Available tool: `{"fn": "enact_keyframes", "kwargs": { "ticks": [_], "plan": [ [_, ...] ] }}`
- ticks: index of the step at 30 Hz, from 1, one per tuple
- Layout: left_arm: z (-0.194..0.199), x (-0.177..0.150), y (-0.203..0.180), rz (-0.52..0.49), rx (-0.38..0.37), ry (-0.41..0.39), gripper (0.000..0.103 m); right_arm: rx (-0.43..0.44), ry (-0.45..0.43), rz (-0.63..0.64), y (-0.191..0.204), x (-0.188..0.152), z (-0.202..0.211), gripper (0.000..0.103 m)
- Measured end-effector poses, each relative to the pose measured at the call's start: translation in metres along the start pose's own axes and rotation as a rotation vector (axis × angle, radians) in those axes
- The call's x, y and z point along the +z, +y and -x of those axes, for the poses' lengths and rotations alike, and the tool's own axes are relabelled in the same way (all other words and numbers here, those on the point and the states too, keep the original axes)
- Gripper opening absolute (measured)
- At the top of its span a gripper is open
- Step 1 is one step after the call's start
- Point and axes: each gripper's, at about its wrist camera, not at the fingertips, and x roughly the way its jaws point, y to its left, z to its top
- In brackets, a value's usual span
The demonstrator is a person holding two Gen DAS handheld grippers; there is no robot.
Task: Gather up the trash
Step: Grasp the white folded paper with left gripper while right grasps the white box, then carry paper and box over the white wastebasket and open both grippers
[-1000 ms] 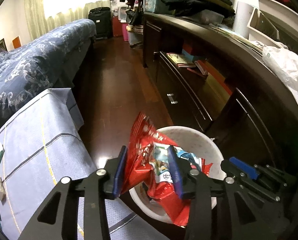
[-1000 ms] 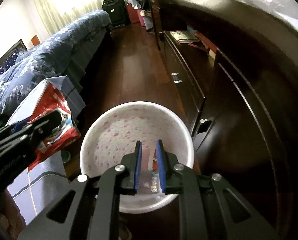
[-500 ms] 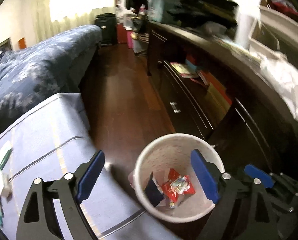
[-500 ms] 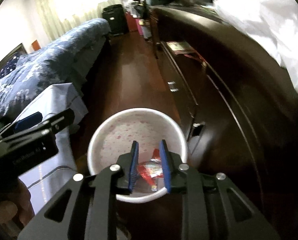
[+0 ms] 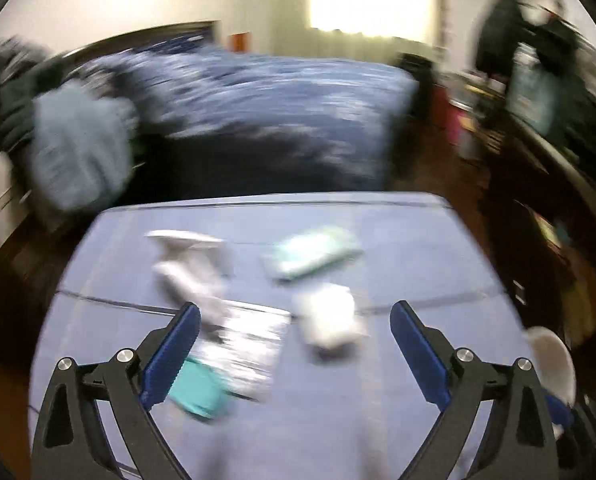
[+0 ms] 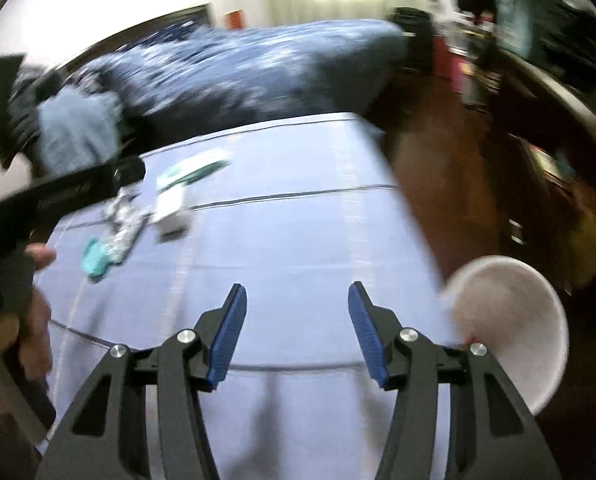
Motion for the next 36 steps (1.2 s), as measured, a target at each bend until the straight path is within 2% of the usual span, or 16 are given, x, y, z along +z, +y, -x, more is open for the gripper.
{"fn": "enact_keyframes", "kwargs": {
  "ticks": [2,4,5,10,11,12,13,14,15,16,18,23,25,26,30,36],
  "plan": [
    [-0.017,0.01,0.028,0.048,0.076,0.005,0.099,0.02,0.002,0.029,0.022,0.007,-0.009,0.055],
    [-0.033,0.016,0.045,0.075,0.111,0.005,0.099,0.032,0.007,0.043,0.04,0.015,-0.019,0.056],
    [-0.051,0.021,0.054,0.089,0.135,0.034,0.099,0.043,0.009,0.043,0.049,0.02,-0.024,0.056],
    [-0.105,0.023,0.066,0.16,0.075,0.156,0.099,0.012,0.007,0.043,0.071,0.041,-0.053,0.06],
    [-0.112,0.022,0.069,0.158,0.078,0.171,0.092,-0.003,0.016,0.045,0.074,0.047,-0.063,0.06],
    [-0.116,0.018,0.071,0.16,0.061,0.182,0.078,-0.006,0.024,0.047,0.076,0.049,-0.069,0.06],
    [-0.117,0.017,0.071,0.157,0.048,0.193,0.06,-0.006,0.033,0.048,0.079,0.052,-0.077,0.06],
    [-0.115,0.017,0.068,0.126,0.05,0.167,0.04,-0.006,0.039,0.049,0.083,0.056,-0.084,0.06],
    [-0.115,0.017,0.067,0.116,0.026,0.172,0.039,-0.008,0.043,0.055,0.087,0.062,-0.091,0.06],
    [-0.113,0.017,0.07,0.125,-0.002,0.178,0.025,-0.01,0.045,0.06,0.089,0.064,-0.096,0.06],
    [-0.107,0.017,0.083,0.175,-0.032,0.163,0.025,-0.003,0.05,0.074,0.097,0.071,-0.104,0.06],
    [-0.068,0.019,0.114,0.222,0.023,0.06,0.025,0.007,0.075,0.107,0.112,0.077,-0.12,0.057],
    [-0.056,0.02,0.124,0.227,0.045,0.032,0.026,-0.007,0.096,0.119,0.114,0.076,-0.126,0.041],
    [-0.046,0.019,0.131,0.238,0.057,0.014,0.026,-0.006,0.095,0.12,0.114,0.076,-0.128,0.041],
    [-0.029,0.018,0.14,0.259,0.061,-0.005,0.026,0.019,0.093,0.091,0.108,0.075,-0.125,0.04],
    [-0.017,0.015,0.13,0.254,0.055,-0.002,0.027,0.025,0.055,0.065,0.094,0.065,-0.095,0.04]
  ]
}}
